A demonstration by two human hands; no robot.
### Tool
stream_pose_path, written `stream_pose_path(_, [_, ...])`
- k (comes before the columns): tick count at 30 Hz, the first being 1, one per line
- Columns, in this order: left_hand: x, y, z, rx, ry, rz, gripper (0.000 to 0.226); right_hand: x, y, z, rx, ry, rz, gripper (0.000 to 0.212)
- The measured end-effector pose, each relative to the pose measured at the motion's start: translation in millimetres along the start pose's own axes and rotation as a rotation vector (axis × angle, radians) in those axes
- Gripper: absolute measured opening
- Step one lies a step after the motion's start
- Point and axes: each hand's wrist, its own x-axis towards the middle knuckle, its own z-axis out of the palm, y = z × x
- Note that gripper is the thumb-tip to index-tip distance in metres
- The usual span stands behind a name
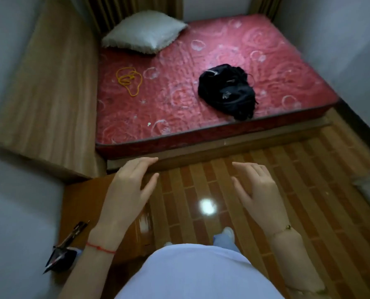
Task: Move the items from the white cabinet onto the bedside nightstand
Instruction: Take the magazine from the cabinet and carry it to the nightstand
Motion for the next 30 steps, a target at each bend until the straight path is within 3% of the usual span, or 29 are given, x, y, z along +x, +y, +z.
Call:
stream_pose_path(13, [44,282,151,-0.172,-0.272,0.554,0.034,-172,188,-174,-0.169,0.291,0.556,0.034])
stream_pose_path(20, [49,422,224,-0.227,-0.374,0.726,0.034,-233,269,-252,-0.243,0.4,0.76,0.036])
stream_pose_path(30, [85,563,323,-0.218,-0.481,0.907,0.034,-253,375,-306,-0.231,0.501,0.945,0.036])
